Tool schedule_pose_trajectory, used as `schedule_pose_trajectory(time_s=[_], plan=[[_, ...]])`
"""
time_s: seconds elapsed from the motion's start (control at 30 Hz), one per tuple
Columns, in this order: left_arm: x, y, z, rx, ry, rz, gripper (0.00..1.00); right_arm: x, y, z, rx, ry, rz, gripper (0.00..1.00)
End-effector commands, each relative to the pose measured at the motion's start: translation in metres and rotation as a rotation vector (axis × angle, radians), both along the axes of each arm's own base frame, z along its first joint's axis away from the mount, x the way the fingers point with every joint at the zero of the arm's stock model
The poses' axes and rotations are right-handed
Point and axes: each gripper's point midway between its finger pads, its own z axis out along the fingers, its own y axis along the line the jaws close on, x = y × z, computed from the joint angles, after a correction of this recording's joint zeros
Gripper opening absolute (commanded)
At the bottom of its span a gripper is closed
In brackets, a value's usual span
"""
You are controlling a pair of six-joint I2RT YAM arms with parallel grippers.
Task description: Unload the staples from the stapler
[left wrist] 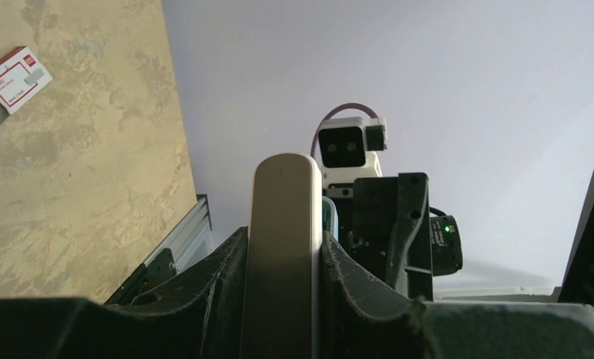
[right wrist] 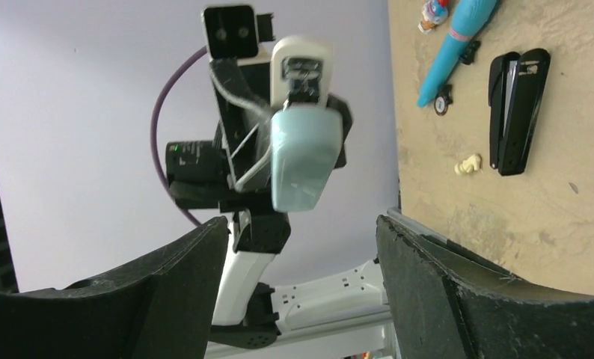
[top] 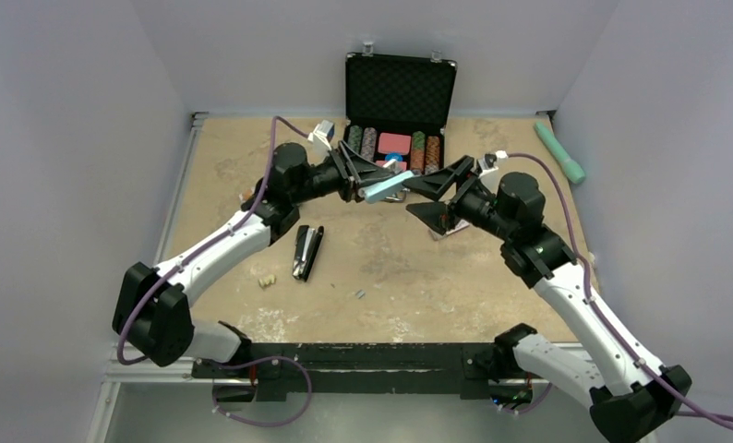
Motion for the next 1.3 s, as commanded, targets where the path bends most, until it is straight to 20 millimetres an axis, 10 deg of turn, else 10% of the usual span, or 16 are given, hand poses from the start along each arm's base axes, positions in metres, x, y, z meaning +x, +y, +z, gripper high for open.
schedule_pose_trajectory(time_s=[0.0, 0.47, 0.73, 0.9, 1.27], plan=[[-0.015, 0.004, 0.041, -0.076, -0.121, -0.017, 0.00, 0.023, 0.001, 0.016, 0.019, -0.084, -0.053, 0.76], [-0.027, 0.006, 0.035, -0.063, -0.108, -0.049, 0.00, 0.047, 0.015, 0.023, 0.021, -0.142, -0.041, 0.52], [-0.028, 0.007, 0.028, -0.002, -0.101, -0.036, 0.00, 0.044, 0.017, 0.018, 0.021, -0.150, -0.020, 0.13], [-0.028, 0.006, 0.032, 0.041, -0.119, -0.023, 0.56, 0.040, 0.016, 0.016, 0.017, -0.156, -0.018, 0.00], [-0.039, 0.017, 0.033, 0.101, -0.149, -0.018, 0.80, 0.034, 0.010, 0.010, -0.039, -0.136, -0.021, 0.00]])
